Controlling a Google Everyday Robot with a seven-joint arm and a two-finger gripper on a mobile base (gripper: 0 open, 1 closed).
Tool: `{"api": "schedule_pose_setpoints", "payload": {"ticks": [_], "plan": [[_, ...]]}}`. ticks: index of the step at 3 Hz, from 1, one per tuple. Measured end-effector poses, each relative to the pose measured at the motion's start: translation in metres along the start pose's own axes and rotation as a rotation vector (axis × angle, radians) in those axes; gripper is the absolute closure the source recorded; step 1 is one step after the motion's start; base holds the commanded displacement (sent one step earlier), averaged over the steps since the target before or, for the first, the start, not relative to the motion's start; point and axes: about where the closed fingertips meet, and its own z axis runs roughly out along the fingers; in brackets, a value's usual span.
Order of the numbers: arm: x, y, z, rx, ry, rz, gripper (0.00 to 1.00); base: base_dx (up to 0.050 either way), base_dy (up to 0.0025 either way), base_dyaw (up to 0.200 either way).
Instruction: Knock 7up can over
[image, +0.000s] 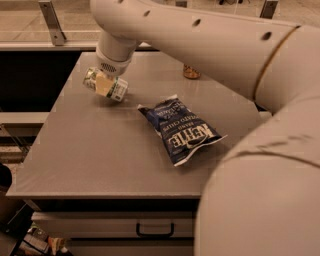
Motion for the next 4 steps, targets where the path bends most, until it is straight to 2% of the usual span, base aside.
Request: {"api": "schedule_pose_setpoints", "payload": {"ticks": [1,2,3,4], "plan": [[-0.012,0.01,0.027,-0.053,0.075,-0.068,1.0,0.0,0.0,0.0],[-0.019,0.013,0.044,-0.088,0.076,-0.095,1.0,0.0,0.0,0.0],[-0.02,0.012,0.042,-0.088,0.076,-0.095,0.83,0.0,0.0,0.0],[-0.019,0.013,0.043,-0.089,0.077,-0.095,0.59,0.0,0.0,0.0]]}}
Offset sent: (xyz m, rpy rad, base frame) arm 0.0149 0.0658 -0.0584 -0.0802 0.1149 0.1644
